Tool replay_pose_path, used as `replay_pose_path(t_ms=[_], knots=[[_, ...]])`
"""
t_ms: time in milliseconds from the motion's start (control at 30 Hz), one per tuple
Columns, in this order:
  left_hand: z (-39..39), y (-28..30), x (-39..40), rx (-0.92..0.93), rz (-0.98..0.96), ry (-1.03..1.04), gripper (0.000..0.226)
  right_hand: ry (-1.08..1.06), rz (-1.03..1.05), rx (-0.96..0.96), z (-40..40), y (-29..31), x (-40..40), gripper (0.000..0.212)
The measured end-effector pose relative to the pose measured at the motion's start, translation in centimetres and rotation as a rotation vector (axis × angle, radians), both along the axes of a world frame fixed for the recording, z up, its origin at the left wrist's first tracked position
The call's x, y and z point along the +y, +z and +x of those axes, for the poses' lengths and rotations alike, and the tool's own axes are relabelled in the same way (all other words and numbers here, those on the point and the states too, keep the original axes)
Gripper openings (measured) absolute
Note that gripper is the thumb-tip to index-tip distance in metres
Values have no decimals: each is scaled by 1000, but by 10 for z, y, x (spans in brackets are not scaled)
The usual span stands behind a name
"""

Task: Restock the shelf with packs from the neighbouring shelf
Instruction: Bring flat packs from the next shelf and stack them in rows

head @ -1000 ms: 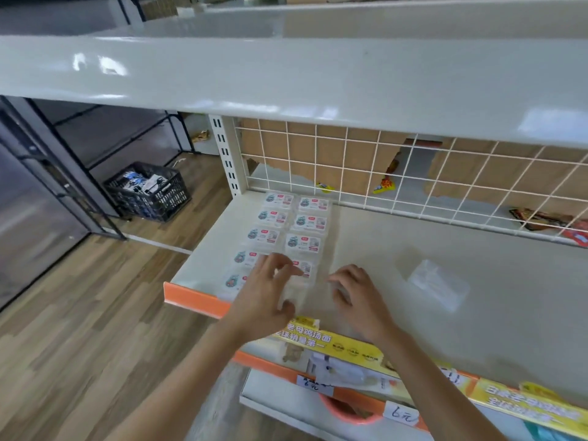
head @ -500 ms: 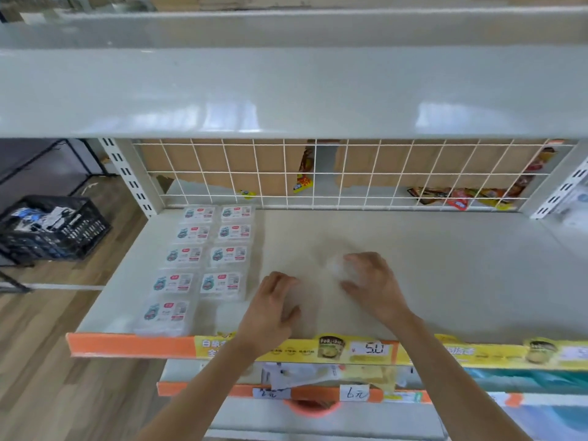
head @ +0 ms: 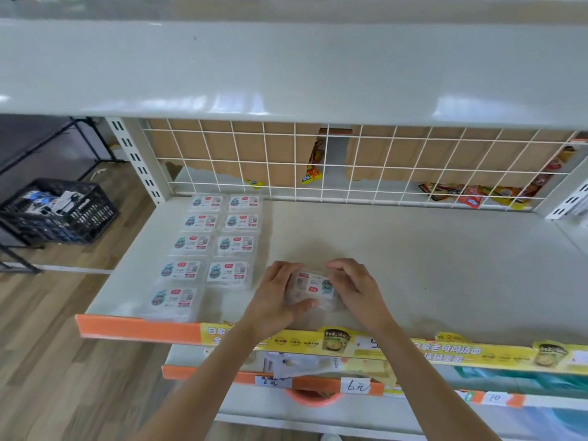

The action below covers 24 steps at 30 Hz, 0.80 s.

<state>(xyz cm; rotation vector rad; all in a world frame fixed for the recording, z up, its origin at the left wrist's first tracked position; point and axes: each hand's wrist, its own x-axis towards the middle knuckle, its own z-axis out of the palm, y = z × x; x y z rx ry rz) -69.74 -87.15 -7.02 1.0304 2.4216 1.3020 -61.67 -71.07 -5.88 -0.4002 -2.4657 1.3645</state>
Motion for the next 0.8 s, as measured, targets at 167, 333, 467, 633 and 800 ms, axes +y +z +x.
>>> replay_pose_path(t_ms=[167, 333, 467, 633, 800], knots=[[-2, -3, -3, 139, 25, 126, 48, 97, 78, 20, 4, -3, -1, 28], [2, 2, -1, 53, 46, 163, 41, 162, 38, 52, 5, -3, -6, 20], [2, 4, 0, 59, -8, 43, 50, 100, 387, 94, -3, -4, -4, 48], [2, 8, -5, 175, -8, -33, 39, 339, 539, -113, -6, 1, -5, 63], [-5, 21, -40, 265, 31, 119, 27, 338, 622, -123, -12, 12, -13, 55]])
